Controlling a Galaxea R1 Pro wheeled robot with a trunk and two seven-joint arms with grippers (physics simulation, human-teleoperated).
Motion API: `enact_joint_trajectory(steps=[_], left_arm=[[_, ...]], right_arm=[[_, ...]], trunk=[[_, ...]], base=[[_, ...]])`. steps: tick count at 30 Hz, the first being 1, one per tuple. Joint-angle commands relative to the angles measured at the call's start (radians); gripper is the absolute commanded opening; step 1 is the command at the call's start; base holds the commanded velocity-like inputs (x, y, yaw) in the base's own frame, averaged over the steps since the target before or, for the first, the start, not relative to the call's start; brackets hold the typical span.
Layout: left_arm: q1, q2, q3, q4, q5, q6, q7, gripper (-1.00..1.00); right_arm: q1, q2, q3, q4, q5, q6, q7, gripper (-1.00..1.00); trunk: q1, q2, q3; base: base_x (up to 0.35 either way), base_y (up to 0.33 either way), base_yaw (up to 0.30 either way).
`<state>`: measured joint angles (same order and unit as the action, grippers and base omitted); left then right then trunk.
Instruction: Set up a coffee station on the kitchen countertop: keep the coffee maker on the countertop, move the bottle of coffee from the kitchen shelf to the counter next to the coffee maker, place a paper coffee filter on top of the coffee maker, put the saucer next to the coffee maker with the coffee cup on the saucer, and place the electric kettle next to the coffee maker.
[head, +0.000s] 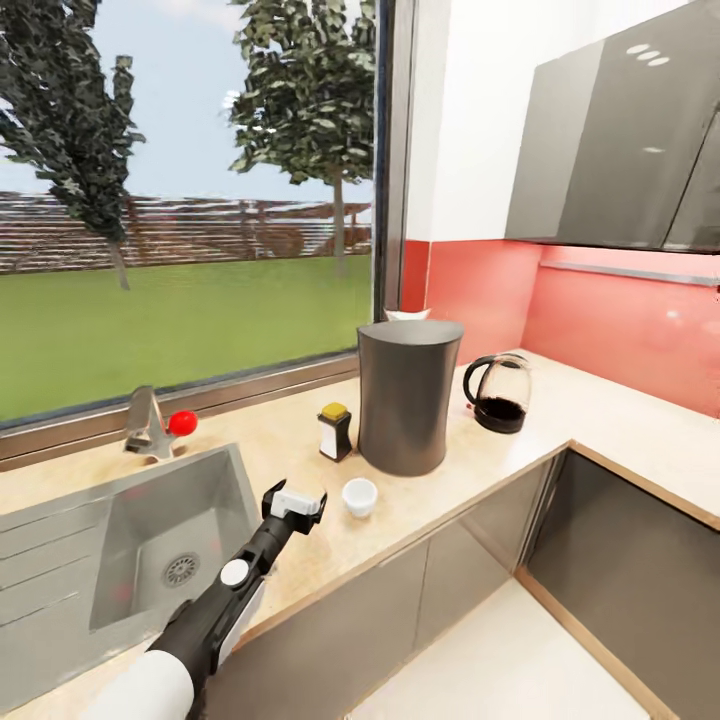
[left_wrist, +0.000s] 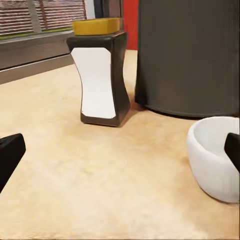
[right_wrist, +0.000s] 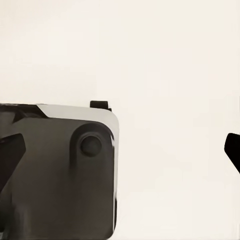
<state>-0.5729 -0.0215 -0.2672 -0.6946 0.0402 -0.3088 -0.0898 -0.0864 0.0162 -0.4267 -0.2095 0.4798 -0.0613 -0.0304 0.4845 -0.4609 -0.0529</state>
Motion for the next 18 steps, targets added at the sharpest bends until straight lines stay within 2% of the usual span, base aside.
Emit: enact_joint_trajectory(steps=[1, 7, 11, 18], left_arm=[[-0.001, 0.000, 0.000, 0.001, 0.004, -0.003, -0.004, 1.00], [-0.001, 0.000, -0.001, 0.001, 0.004, -0.003, -0.004, 1.00], [0.000, 0.002, 0.000, 0.002, 0.005, -0.003, -0.004, 1.00], [0.063, 0.005, 0.002, -0.016, 0.014, -0.023, -0.005, 1.00]], right_arm=[[-0.001, 0.001, -0.008, 0.001, 0.009, -0.004, -0.002, 1.00], [-0.001, 0.001, -0.013, 0.001, 0.004, -0.003, -0.002, 1.00], [-0.001, 0.005, -0.011, 0.001, 0.006, -0.003, -0.002, 1.00], [-0.001, 0.006, -0.009, 0.002, 0.008, -0.004, -0.002, 1.00]], trunk=[[0.000, -0.002, -0.002], [0.000, -0.002, -0.002], [0.000, -0.002, -0.002], [0.000, -0.002, -0.004]], base=[[-0.312, -0.167, 0.000], [-0.309, -0.172, 0.030], [-0.307, -0.166, 0.220], [-0.187, -0.072, 0.271]])
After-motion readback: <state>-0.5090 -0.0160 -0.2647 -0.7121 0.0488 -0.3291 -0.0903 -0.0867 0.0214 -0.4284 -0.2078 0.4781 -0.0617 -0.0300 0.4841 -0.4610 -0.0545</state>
